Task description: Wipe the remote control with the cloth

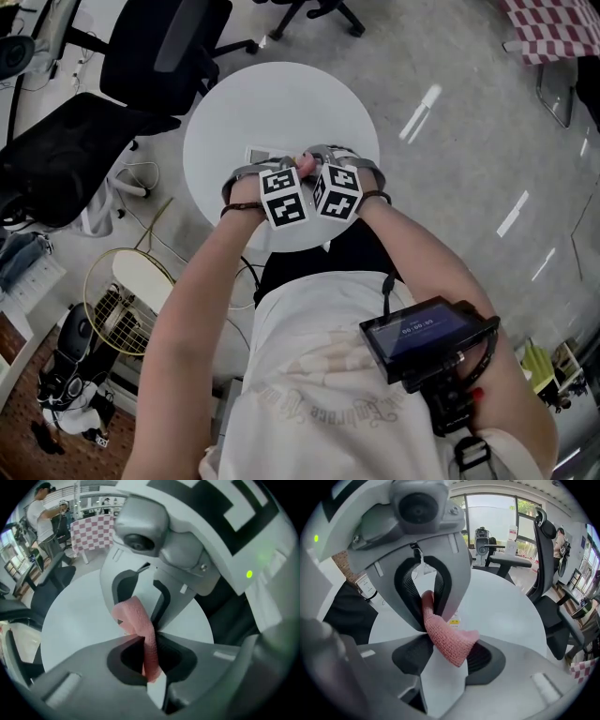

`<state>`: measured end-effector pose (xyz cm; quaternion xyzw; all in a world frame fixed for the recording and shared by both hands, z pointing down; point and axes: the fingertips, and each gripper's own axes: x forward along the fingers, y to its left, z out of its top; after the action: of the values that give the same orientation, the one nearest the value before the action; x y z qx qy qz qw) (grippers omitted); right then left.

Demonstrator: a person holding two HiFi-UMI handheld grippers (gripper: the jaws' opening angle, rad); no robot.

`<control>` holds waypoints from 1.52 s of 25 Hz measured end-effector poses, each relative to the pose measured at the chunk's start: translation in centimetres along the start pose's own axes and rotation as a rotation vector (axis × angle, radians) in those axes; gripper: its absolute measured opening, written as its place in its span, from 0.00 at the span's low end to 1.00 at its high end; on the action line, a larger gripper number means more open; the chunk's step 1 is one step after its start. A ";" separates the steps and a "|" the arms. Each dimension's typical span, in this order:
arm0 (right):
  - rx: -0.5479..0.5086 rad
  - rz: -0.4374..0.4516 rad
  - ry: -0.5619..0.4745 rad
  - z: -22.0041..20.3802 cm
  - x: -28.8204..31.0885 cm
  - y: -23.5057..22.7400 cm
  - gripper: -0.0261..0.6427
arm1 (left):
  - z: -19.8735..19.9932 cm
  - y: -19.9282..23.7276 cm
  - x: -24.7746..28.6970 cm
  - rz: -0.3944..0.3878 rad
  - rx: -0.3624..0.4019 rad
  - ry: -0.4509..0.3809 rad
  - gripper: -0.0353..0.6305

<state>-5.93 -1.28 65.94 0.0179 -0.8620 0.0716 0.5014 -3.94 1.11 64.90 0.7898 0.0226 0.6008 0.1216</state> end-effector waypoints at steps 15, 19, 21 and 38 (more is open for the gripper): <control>-0.052 0.003 -0.015 0.5 -0.1 0.1 0.23 | -3.7 2.2 -0.1 0.034 -0.169 0.066 0.09; -0.050 -0.001 -0.026 0.2 -0.3 0.1 0.20 | -4.9 2.9 -0.9 0.055 -0.246 -0.016 0.09; -0.040 -0.002 -0.037 0.2 -0.3 0.2 0.22 | -5.2 3.0 -1.2 0.066 -0.259 -0.050 0.09; 0.240 -0.112 -0.083 3.0 0.7 -1.2 0.55 | -3.7 4.2 -3.2 0.008 -0.563 -0.217 0.09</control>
<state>-8.71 -2.86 65.20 0.1290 -0.8650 0.1454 0.4626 -8.78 -2.93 63.71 0.7845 -0.1614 0.4961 0.3352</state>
